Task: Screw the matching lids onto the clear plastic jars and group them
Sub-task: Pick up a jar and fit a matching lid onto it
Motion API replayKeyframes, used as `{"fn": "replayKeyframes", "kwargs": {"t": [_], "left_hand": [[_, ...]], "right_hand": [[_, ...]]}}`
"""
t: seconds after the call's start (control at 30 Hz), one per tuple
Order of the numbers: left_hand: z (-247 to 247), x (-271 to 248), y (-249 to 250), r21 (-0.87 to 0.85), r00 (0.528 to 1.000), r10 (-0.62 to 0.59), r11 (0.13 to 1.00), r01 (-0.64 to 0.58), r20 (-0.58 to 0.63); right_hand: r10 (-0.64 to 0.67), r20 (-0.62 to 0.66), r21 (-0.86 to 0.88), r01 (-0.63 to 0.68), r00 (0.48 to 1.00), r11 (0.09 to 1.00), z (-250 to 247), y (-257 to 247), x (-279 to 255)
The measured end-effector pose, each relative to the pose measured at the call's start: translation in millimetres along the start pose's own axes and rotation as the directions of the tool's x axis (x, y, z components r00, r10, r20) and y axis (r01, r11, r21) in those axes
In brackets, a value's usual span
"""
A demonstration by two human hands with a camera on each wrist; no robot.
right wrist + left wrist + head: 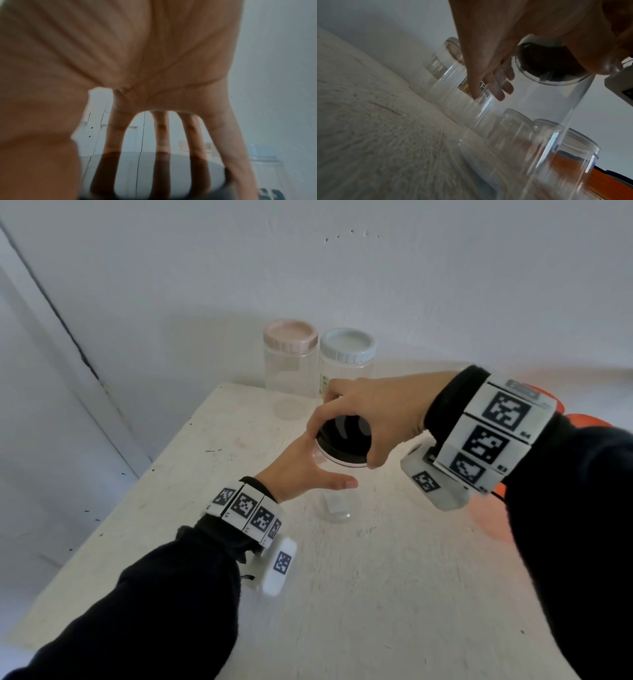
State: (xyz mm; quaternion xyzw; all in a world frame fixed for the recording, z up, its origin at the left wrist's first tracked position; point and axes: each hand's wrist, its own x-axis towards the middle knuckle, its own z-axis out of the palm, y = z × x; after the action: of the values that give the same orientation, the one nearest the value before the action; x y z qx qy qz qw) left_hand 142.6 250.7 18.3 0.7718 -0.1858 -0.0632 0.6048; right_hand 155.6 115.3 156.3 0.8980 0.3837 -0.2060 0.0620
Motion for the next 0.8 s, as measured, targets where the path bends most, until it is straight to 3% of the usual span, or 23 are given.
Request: {"fn": "replayKeyframes", "kwargs": {"t": [0.3, 0.43, 0.5, 0.57, 0.67, 0.8], "left_hand": [[3.6, -1.1, -2.5, 0.042, 0.999, -0.010, 0.999, 0.011, -0.046], [3.0, -2.0, -3.0, 0.043, 0.998, -0.005, 0.999, 0.008, -0.062], [3.7, -2.5, -2.0, 0.037, 0.998, 0.004, 0.999, -0.002, -0.063], [4.4, -2.6, -1.1, 0.039, 0.998, 0.014, 0.999, -0.012, -0.056], [3.1, -2.4, -1.1, 0.054, 1.000, 0.012, 0.998, -0.010, -0.027], [1.6, -2.7, -1.6, 0.055, 1.000, -0.007, 0.998, 0.008, -0.010]], "right_hand": [[0.174, -0.152, 0.092, -0.161, 0.973, 0.983, 7.8, -2.8, 2.6], [0.250, -0.253, 0.044, -0.247, 0.935, 0.968, 13.0, -6.3, 5.1], [0.264, -0.244, 0.008, -0.271, 0.933, 0.963, 13.4, -5.4, 5.3], [0.236, -0.138, -0.010, -0.240, 0.962, 0.971, 11.1, -0.1, 2.7], [0.067, 0.039, 0.086, -0.071, 0.997, 0.994, 3.8, 2.8, -5.5], [0.024, -0.046, 0.095, -0.020, 0.999, 0.995, 4.0, 2.8, -6.5]]}}
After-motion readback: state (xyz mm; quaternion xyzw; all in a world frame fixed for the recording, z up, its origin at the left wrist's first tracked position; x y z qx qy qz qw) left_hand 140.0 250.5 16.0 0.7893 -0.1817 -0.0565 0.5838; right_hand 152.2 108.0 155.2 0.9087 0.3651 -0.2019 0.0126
